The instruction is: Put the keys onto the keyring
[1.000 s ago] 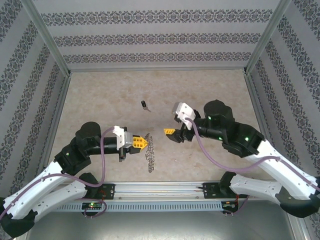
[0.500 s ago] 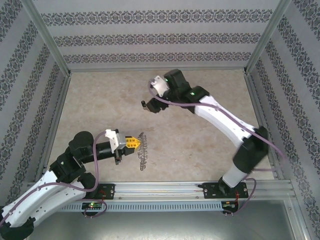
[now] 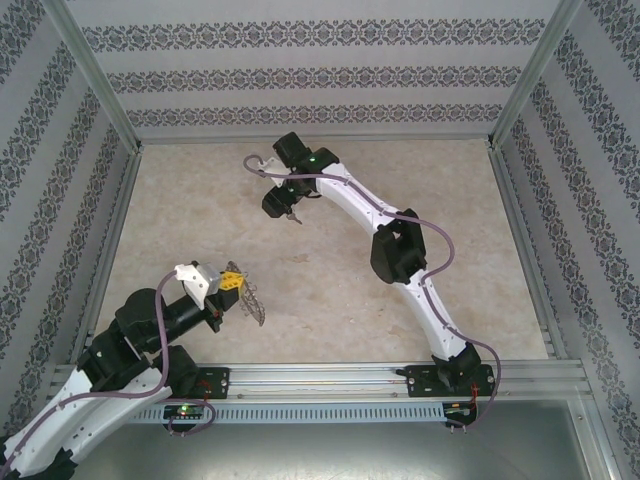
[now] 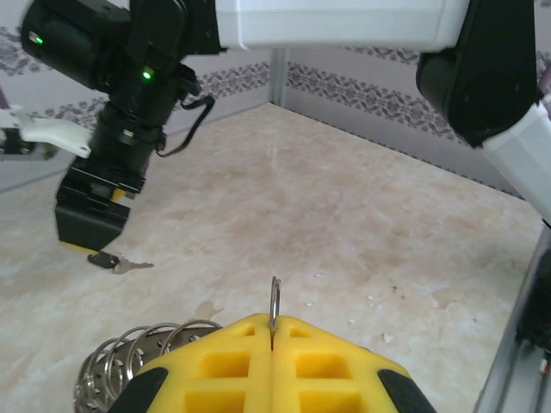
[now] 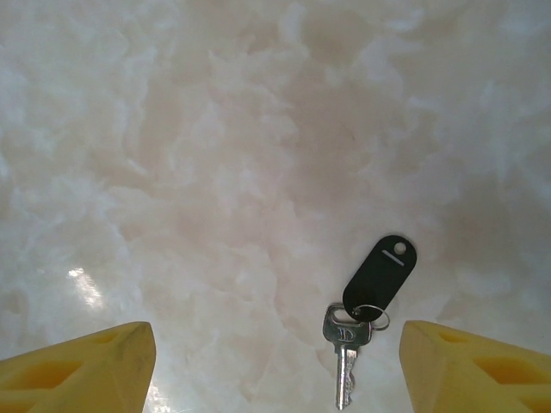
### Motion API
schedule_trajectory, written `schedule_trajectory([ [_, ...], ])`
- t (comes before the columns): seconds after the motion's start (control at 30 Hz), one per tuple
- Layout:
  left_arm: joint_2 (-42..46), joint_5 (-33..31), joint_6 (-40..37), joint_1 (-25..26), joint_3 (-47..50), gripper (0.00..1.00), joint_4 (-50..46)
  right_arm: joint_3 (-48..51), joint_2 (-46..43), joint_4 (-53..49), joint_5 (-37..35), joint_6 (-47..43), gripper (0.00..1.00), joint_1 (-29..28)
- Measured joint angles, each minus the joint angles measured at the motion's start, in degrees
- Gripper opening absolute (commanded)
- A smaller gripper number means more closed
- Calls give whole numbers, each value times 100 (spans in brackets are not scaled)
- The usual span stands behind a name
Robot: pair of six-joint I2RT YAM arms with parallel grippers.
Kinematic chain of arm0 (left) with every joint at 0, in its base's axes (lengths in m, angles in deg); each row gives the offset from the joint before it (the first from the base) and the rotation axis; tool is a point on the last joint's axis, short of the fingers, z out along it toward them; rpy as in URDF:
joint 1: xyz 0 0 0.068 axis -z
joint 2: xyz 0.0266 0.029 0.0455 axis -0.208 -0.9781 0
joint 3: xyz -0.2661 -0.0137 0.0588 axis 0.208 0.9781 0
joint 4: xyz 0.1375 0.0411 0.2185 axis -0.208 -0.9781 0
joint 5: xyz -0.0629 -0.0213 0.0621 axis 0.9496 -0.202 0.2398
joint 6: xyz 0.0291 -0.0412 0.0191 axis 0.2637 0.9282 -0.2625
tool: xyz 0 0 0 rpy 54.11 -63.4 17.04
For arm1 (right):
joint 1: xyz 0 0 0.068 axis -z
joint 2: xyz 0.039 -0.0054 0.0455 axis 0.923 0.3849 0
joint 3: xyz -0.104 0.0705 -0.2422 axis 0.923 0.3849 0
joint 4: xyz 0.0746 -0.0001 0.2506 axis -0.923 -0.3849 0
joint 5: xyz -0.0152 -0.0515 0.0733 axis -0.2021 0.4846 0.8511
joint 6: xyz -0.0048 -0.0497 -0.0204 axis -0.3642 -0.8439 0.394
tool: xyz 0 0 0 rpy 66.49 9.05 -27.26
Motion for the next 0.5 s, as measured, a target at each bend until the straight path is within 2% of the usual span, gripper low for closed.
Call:
schedule_trajectory([
  [0.27,-96,-195,153,0,201,0,13,-269,361,-514,-13,-120,70,118],
  [0.5,-269,-195,155,0,286,0,175,-905,931,-688,-120,-149,63,131],
])
